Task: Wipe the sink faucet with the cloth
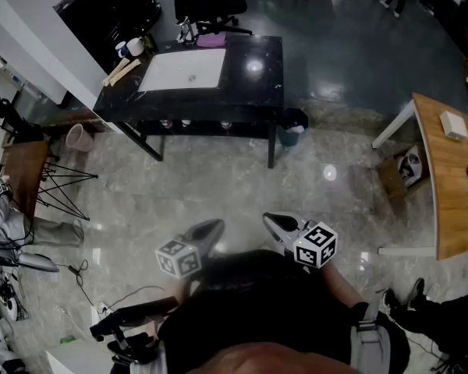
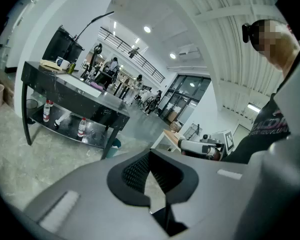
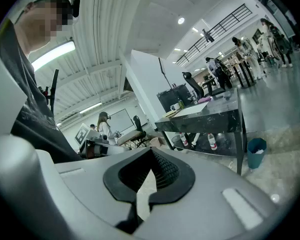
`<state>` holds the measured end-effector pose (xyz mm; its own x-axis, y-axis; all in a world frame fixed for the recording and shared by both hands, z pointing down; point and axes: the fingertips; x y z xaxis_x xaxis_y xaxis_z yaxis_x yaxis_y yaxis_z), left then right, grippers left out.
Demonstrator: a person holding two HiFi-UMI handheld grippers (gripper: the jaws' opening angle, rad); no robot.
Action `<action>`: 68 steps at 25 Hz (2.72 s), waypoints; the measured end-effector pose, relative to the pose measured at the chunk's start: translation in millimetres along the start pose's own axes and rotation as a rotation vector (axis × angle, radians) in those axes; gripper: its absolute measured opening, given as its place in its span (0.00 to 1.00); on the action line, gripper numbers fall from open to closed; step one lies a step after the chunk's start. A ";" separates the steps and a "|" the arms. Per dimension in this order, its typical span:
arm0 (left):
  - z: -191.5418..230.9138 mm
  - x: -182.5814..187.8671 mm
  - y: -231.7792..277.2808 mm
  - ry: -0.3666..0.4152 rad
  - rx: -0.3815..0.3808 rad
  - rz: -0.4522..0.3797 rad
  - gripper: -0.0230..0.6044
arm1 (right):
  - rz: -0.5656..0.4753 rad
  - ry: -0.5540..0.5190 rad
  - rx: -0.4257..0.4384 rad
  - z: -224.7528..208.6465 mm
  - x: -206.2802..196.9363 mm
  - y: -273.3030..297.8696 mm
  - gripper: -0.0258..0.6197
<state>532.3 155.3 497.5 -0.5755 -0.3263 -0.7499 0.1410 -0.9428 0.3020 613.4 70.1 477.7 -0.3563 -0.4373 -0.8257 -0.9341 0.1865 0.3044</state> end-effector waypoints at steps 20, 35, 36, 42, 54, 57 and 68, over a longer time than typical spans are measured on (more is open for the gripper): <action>-2.2 8.9 31.6 0.004 -0.028 0.058 0.02 | -0.048 0.055 -0.019 -26.7 11.4 -10.2 0.06; 141.3 118.8 40.0 0.006 -0.096 0.050 0.02 | -0.116 0.081 -0.112 -62.5 92.5 135.4 0.09; 156.2 136.4 38.0 0.012 -0.105 0.042 0.02 | -0.132 0.074 -0.129 -64.6 105.2 151.9 0.09; 234.1 202.8 13.5 0.040 -0.104 0.008 0.02 | -0.123 0.005 -0.160 -76.0 168.5 249.0 0.12; 349.3 222.9 -56.6 -0.155 0.089 -0.148 0.02 | 0.117 -0.441 -0.235 -178.5 276.0 403.5 0.20; 370.7 234.2 -57.3 -0.154 0.140 -0.165 0.02 | 0.220 -0.647 -0.301 -235.1 310.0 452.9 0.21; 459.4 338.1 -14.7 -0.184 0.336 -0.230 0.02 | 0.668 -0.893 -0.404 -488.1 371.7 607.5 0.26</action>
<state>-34.5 90.1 510.0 -0.6996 -0.0643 -0.7117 -0.2598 -0.9049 0.3371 -96.7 -408.5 587.5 -0.7849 0.4397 -0.4366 -0.5644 -0.2165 0.7966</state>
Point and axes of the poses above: the fingertips, and each gripper's own axes: y forward along the fingers, z to its left, x out of its top, and after that the axes turned 5 degrees about -x, right-handed
